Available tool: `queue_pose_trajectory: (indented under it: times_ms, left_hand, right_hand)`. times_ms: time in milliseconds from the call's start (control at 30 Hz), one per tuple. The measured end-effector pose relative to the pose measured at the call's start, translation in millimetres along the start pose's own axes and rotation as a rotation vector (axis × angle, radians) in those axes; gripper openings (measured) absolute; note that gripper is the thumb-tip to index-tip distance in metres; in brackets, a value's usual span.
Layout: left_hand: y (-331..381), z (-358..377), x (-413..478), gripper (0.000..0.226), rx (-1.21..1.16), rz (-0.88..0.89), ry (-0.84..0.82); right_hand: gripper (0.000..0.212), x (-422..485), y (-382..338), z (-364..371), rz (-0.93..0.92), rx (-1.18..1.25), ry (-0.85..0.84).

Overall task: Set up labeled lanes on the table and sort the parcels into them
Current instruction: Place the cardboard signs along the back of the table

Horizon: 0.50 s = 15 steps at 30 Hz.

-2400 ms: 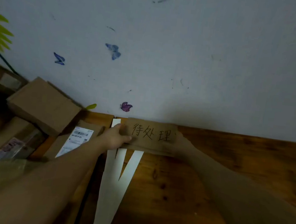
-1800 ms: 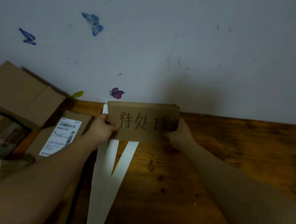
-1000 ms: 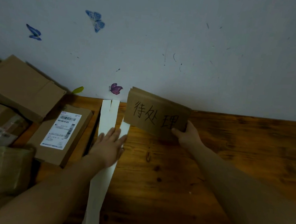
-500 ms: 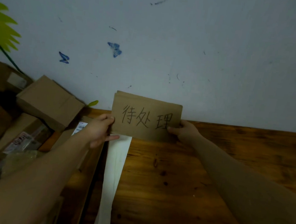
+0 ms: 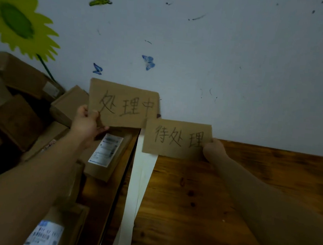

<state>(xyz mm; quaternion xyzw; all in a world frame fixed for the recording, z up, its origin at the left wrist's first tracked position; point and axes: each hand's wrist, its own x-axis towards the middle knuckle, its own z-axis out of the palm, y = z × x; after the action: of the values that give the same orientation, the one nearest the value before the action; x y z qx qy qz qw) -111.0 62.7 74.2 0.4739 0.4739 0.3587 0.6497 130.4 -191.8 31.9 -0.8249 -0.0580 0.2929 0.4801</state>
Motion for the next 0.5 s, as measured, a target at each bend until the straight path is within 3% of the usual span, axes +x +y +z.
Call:
queue_pose_trajectory:
  times_ms: [100,200,300,400,500]
  left_hand:
    - [7,-11,4,0.019,-0.012,0.043,0.085]
    - [0,-9,7,0.019,-0.043,0.014,0.041]
    - [-11,5,3,0.022,0.026,0.019,-0.055]
    - [-19,20,0,0.015,0.045,0.011,-0.091]
    - [-20,26,1,0.012,0.062,-0.006,-0.094]
  right_hand:
    - [0.016,10,17,-1,0.035,-0.084,0.041]
    - [0.020,21,24,8,0.031,-0.208,0.050]
    - [0.059,23,28,19,-0.036,-0.478,0.011]
    - [0.054,18,43,29,-0.257,-0.980,-0.218]
    - [0.056,22,65,37,-0.301,-1.233,-0.414]
